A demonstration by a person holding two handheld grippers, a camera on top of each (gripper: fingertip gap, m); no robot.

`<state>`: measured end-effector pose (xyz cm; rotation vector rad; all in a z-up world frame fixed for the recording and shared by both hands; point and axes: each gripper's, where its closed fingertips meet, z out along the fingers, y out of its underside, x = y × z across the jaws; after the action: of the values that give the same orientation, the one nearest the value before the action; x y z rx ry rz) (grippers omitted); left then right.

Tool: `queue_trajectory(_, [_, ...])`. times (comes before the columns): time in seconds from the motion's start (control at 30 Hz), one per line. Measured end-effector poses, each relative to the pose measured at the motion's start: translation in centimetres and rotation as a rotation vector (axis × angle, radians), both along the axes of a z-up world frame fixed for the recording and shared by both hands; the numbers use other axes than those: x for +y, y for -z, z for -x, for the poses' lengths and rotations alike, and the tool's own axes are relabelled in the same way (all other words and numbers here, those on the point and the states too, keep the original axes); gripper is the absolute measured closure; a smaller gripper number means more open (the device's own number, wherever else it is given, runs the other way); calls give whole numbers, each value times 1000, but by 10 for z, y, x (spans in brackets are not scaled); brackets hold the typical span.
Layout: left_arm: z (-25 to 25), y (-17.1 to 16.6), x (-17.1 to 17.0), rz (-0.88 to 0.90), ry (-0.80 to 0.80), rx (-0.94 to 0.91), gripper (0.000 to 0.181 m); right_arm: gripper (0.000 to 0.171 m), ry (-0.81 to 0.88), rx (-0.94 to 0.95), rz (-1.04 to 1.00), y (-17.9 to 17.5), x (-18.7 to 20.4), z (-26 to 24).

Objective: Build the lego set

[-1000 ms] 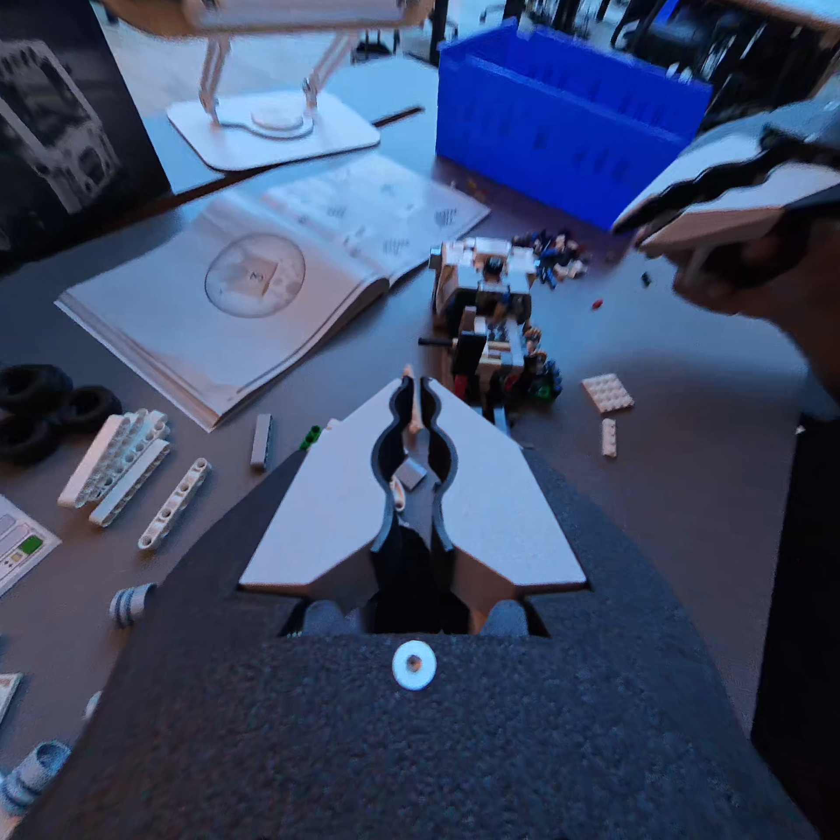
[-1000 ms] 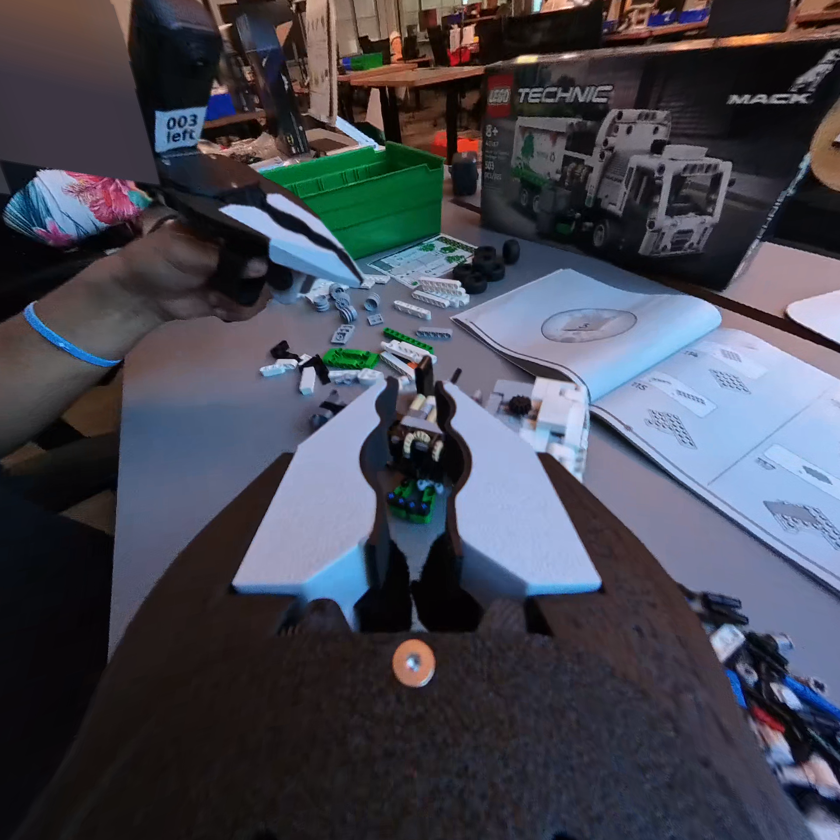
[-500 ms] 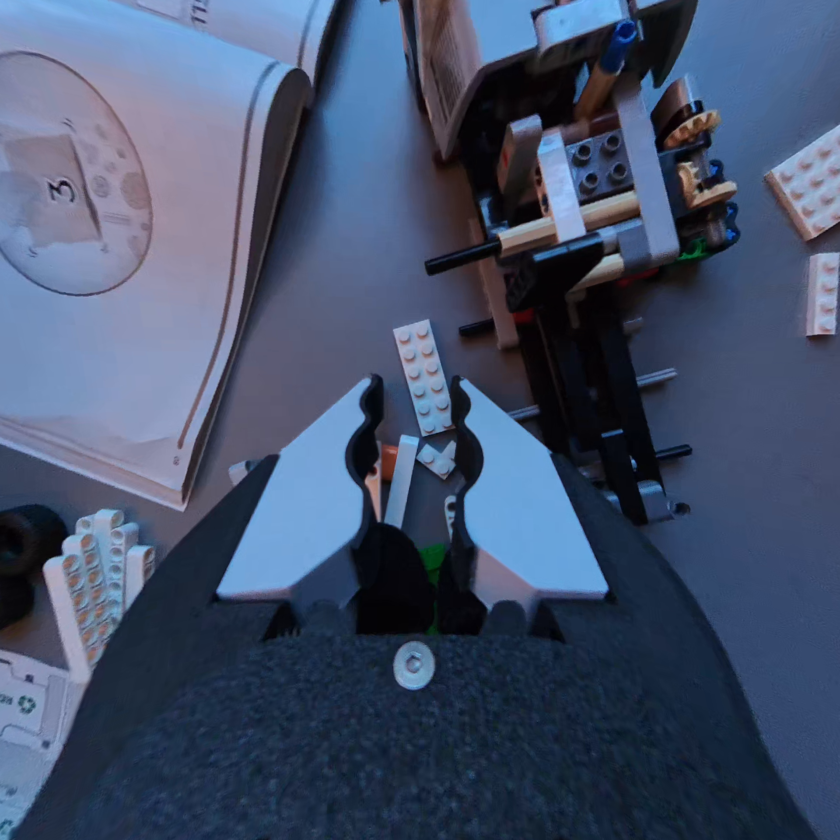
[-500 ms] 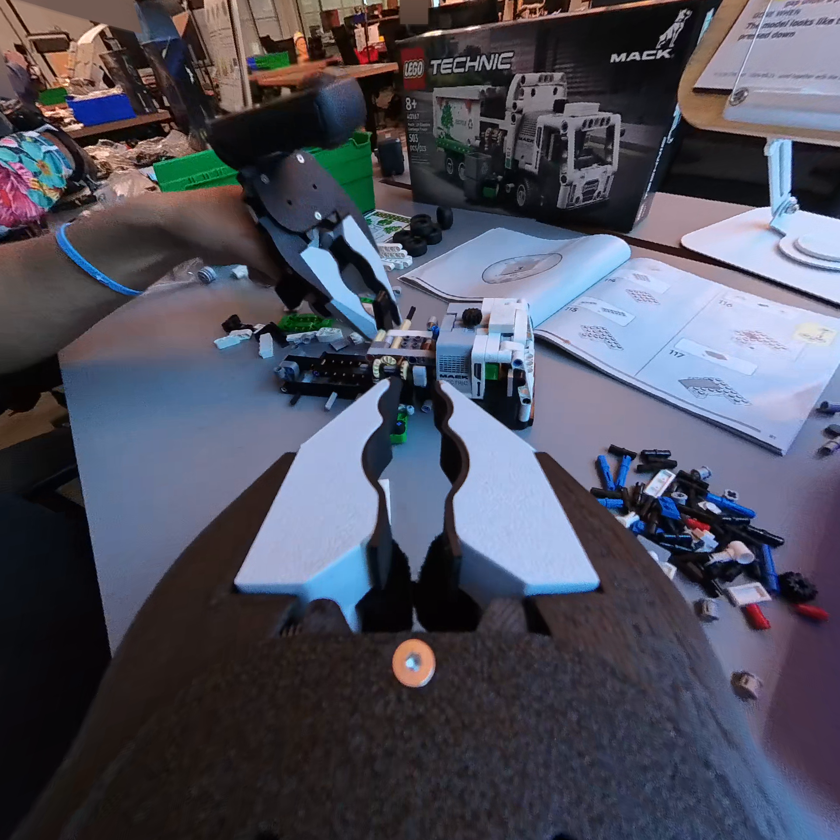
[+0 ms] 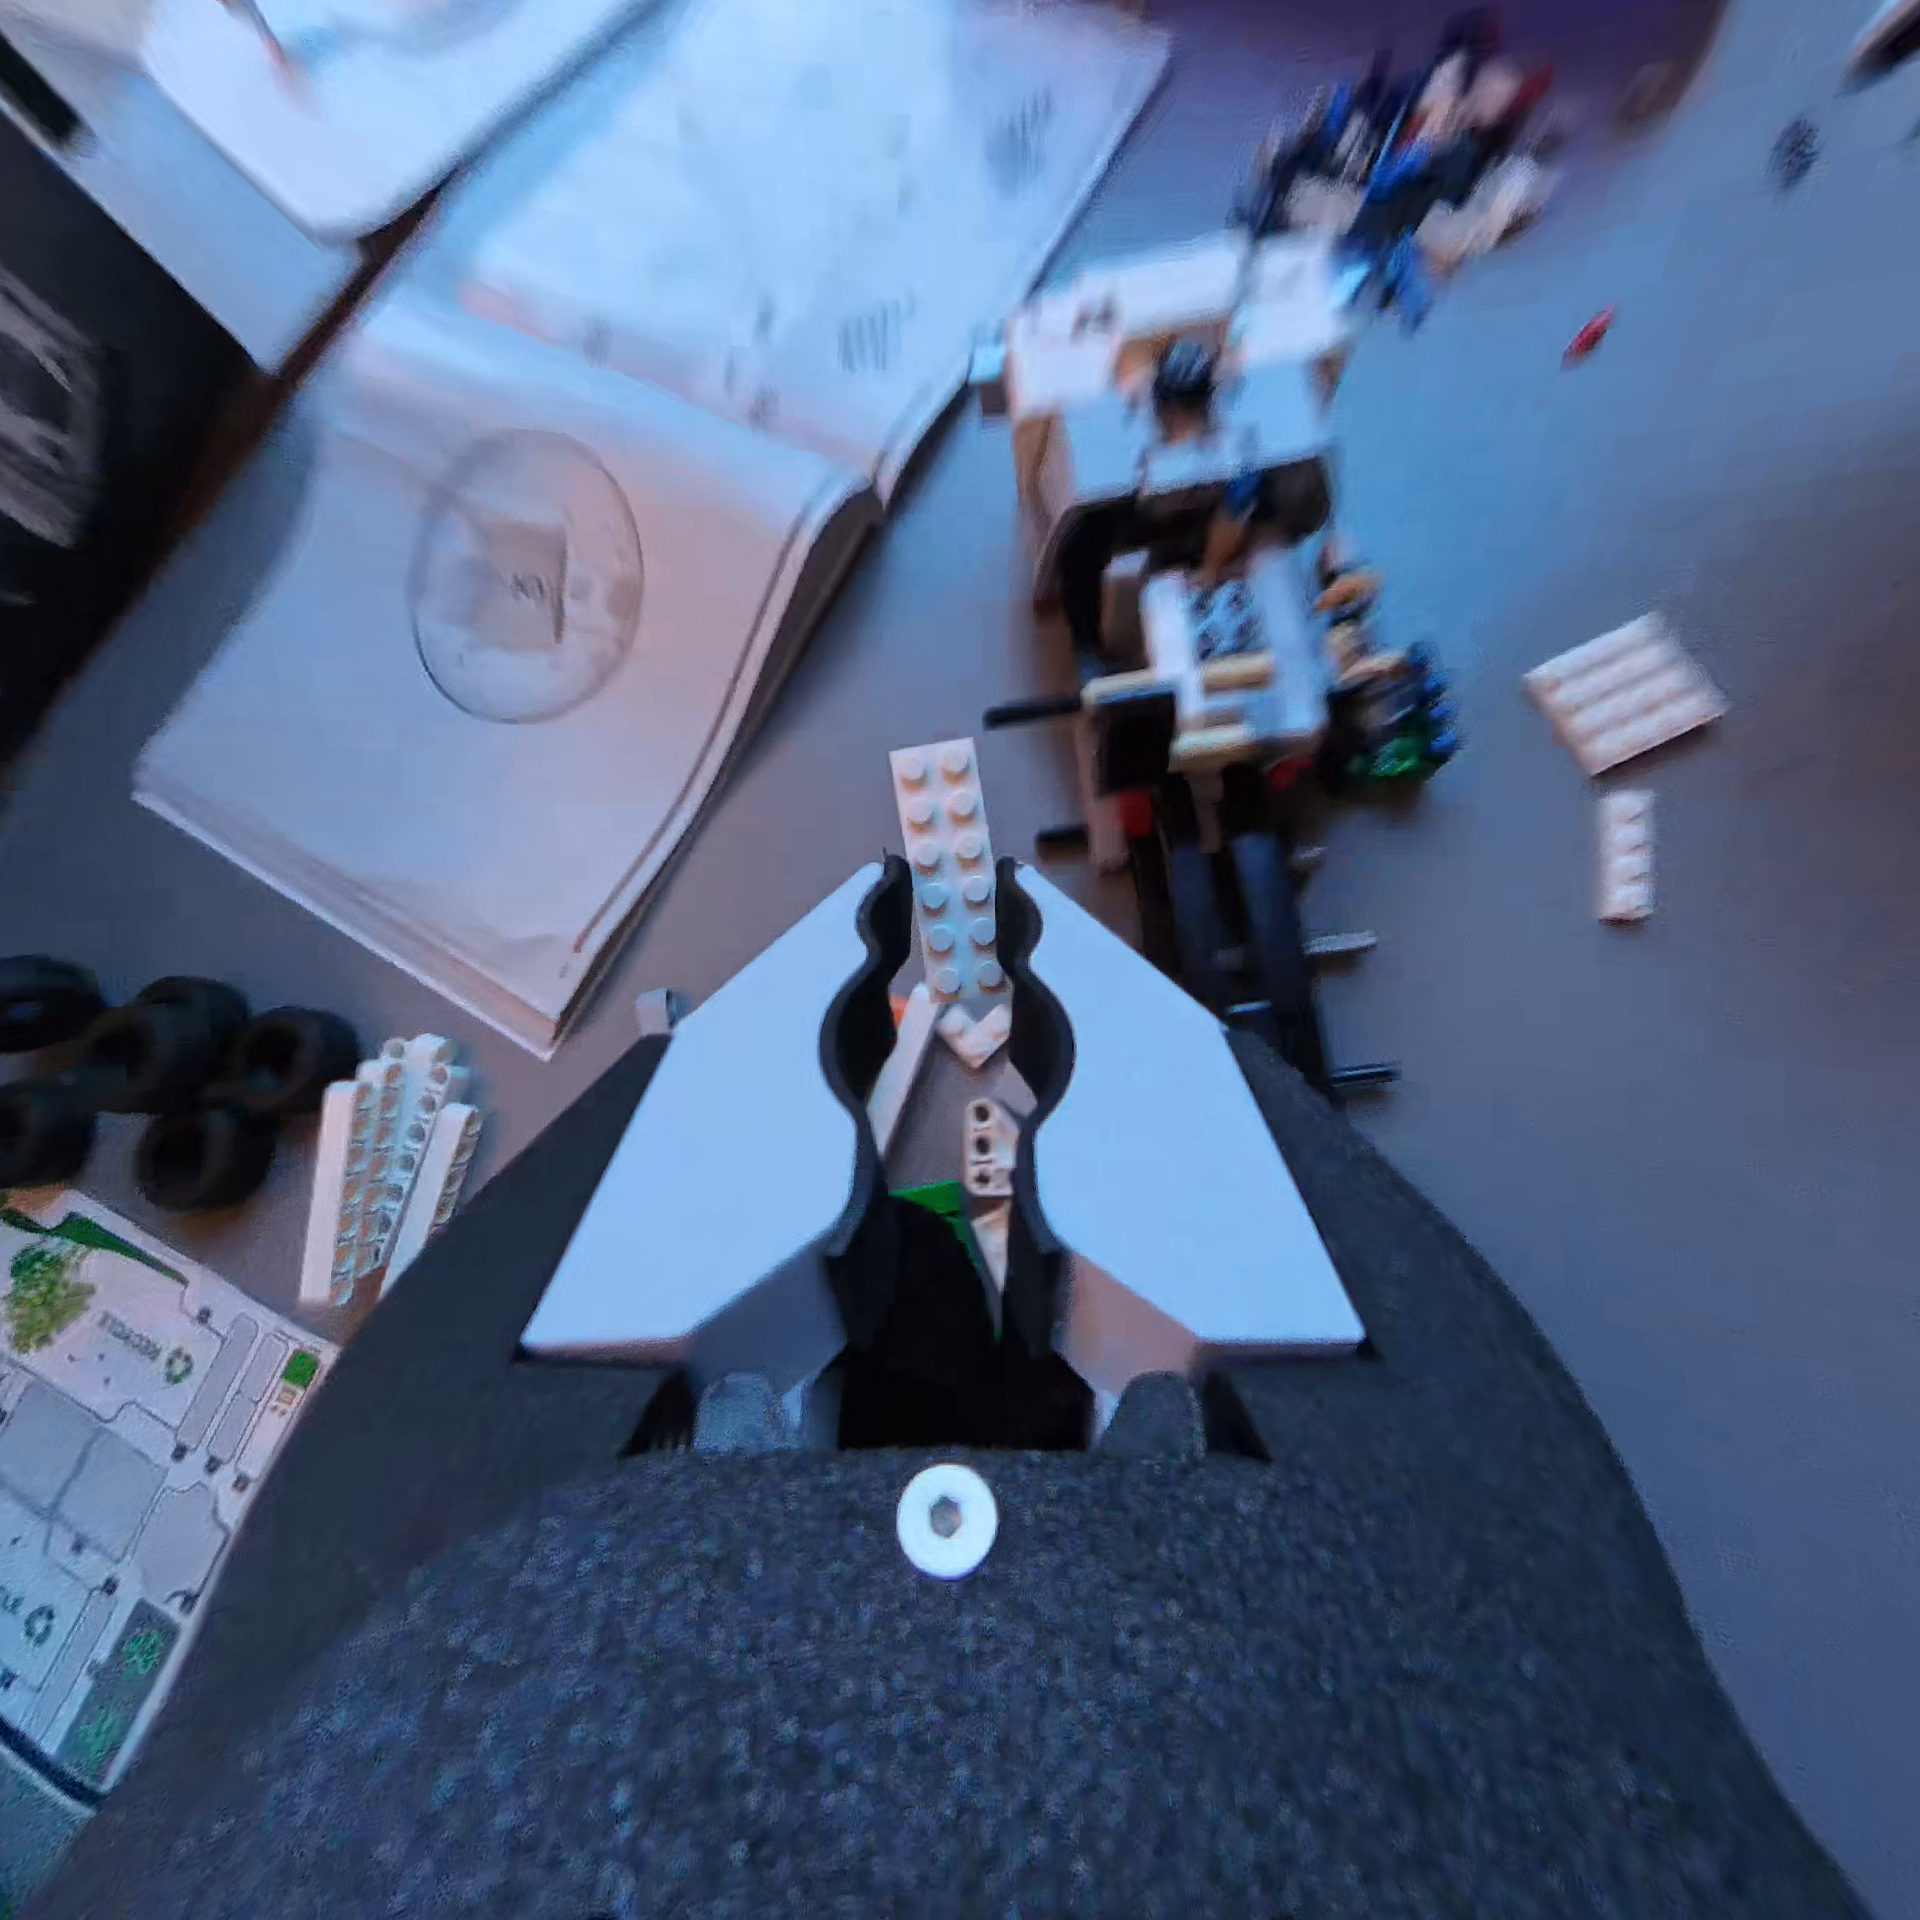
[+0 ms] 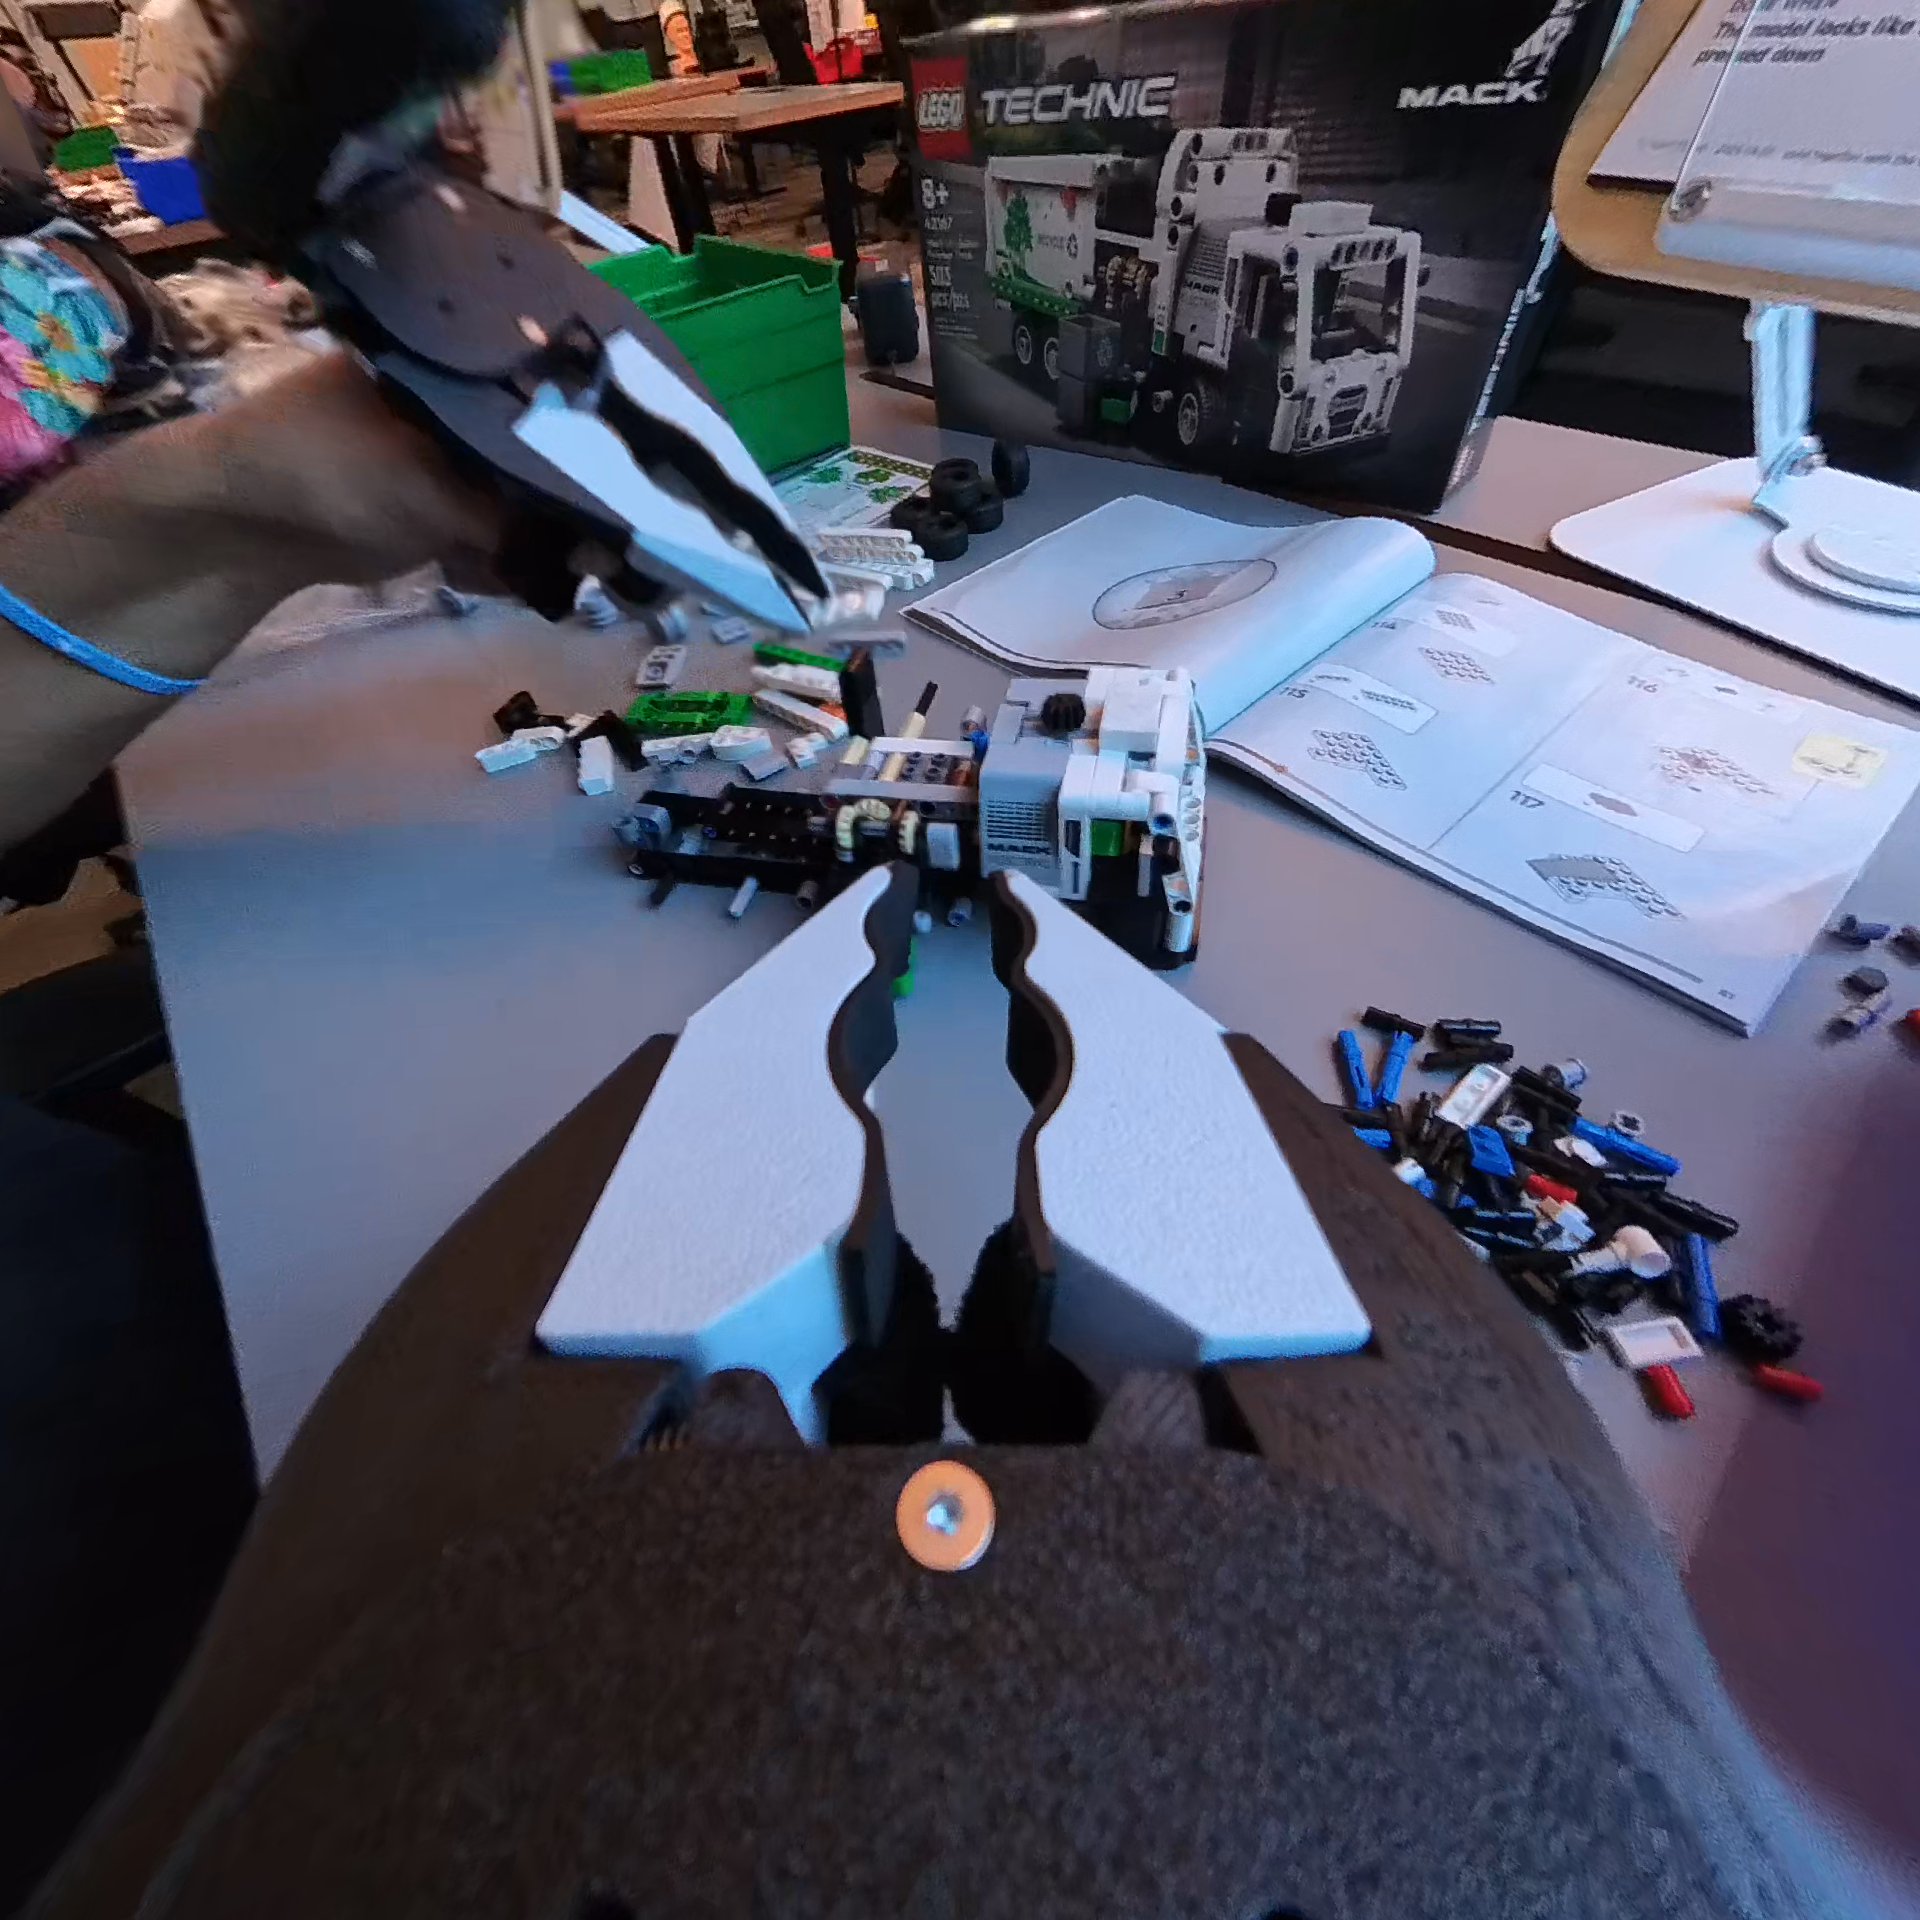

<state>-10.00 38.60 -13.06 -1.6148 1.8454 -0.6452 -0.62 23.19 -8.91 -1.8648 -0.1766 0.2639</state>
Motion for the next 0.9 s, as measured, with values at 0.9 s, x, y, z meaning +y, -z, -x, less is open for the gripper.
queue_trajectory(0.9, [-59,-17,-165,-208,199,-307,153,168,-258,578,162,13,-9,12])
